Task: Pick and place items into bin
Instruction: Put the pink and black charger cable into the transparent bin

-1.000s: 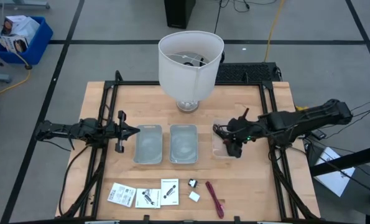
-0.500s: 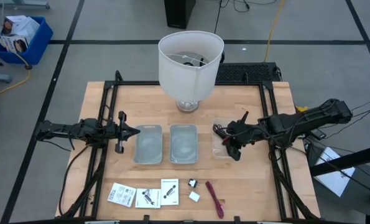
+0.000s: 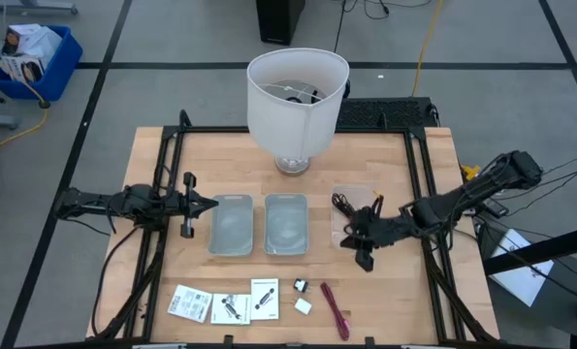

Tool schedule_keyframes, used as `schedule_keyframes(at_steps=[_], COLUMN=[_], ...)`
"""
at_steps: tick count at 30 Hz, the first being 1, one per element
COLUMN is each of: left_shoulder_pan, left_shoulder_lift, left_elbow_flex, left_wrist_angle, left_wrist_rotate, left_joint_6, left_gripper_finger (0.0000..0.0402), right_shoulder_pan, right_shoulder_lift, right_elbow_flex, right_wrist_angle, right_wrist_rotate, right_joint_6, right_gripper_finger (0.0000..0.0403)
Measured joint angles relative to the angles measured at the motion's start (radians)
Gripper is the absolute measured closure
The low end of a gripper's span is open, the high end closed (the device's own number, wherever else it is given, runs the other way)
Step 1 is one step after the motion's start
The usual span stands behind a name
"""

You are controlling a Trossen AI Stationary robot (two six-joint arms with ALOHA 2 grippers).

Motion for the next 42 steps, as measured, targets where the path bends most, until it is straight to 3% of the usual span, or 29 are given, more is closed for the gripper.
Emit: schedule_keyframes(at_steps=[10, 25, 30, 38, 42], left_shoulder_pan=[0.000, 0.000, 0.000, 0.000, 0.000], left_shoulder_lift=[0.000, 0.000, 0.000, 0.000, 0.000], left_elbow_flex=[0.000, 0.000, 0.000, 0.000, 0.000], left_wrist_angle=[0.001, -0.007, -0.007, -0.024, -0.037], left_wrist_rotate=[-0.002, -0.071, -0.072, -0.072, -0.073], left_joint_6=[-0.003, -0.002, -0.002, 0.029, 0.040], left_gripper_finger=[0.0380, 0.0380, 0.0380, 0.0380, 0.0380], right_shoulder_pan=[0.172, 0.247, 0.246, 0.244, 0.244], right_shoulder_lift=[0.189, 0.529, 0.557, 0.573, 0.597], right_elbow_flex=[0.121, 0.391, 0.410, 0.410, 0.410], right_wrist_angle=[0.001, -0.046, -0.063, -0.110, -0.113], right_wrist_rotate=[0.109, 0.001, -0.029, -0.050, -0.054], right_joint_6=[0.068, 0.233, 0.306, 0.503, 0.522], right_gripper_finger=[0.0388, 0.0378, 0.0329, 0.0192, 0.0158])
